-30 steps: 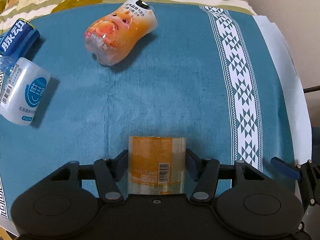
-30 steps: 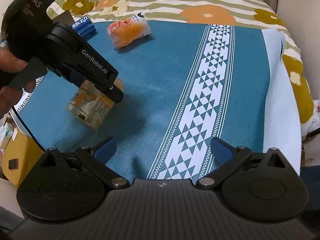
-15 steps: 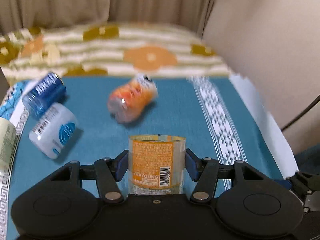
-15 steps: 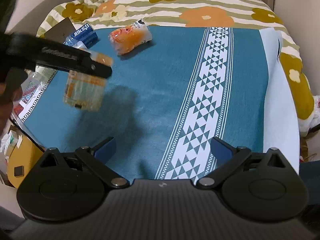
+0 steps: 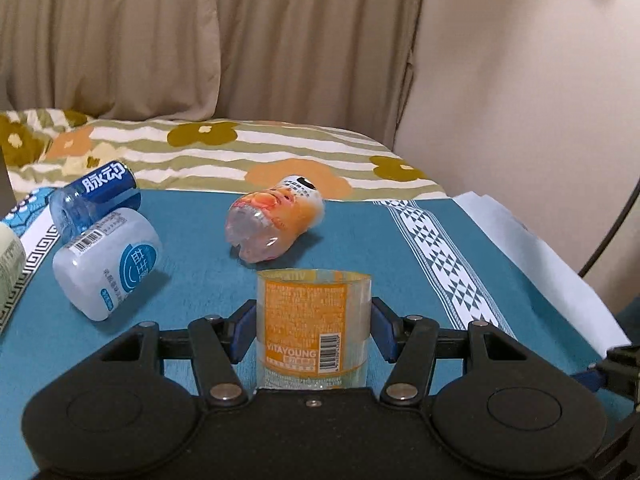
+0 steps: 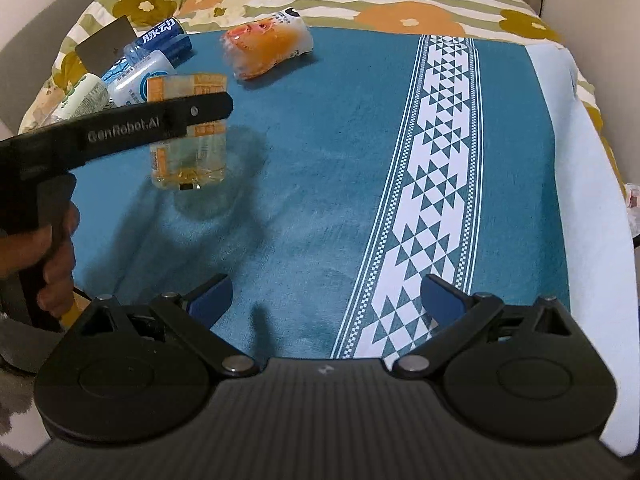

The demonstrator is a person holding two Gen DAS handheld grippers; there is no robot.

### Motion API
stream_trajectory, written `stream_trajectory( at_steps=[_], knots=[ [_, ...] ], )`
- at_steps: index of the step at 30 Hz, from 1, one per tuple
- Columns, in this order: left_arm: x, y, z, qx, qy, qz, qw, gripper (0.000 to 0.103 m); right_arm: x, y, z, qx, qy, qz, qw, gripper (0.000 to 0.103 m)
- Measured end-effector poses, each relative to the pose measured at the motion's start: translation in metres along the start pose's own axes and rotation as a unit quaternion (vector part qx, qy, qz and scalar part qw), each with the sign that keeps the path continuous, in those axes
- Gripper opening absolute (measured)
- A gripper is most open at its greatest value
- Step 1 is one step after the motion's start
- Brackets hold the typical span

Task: Flip cup upright
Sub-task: 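Turn the cup upright with the left tool and lower it onto the cloth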

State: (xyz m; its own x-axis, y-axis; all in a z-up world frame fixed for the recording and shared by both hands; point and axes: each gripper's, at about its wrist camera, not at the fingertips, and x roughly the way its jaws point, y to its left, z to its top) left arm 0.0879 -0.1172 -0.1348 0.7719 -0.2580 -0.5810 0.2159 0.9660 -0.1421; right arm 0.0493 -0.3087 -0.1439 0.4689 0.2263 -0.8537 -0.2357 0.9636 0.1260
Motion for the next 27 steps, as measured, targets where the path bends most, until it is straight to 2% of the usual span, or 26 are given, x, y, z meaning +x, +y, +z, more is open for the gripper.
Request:
stream_trajectory(
  at_steps=[8, 15, 27],
  knots=[
    [-0.010, -0.005, -0.002, 0.014, 0.045, 0.010, 0.9988, 0.063, -0.002, 0.003, -0.002, 0.004, 0.001, 0.000, 1.000, 0.103],
    [-0.013, -0.015, -0.002, 0.051, 0.087, 0.020, 0.9947, 0.063, -0.009, -0.002, -0.005, 0.024, -0.007, -0.001, 1.000, 0.103],
    [-0.010, -0.022, -0.001, 0.079, 0.116, 0.028, 0.9897, 0.064, -0.014, -0.005, -0.015, 0.042, -0.010, -0.003, 0.999, 0.103]
  ],
)
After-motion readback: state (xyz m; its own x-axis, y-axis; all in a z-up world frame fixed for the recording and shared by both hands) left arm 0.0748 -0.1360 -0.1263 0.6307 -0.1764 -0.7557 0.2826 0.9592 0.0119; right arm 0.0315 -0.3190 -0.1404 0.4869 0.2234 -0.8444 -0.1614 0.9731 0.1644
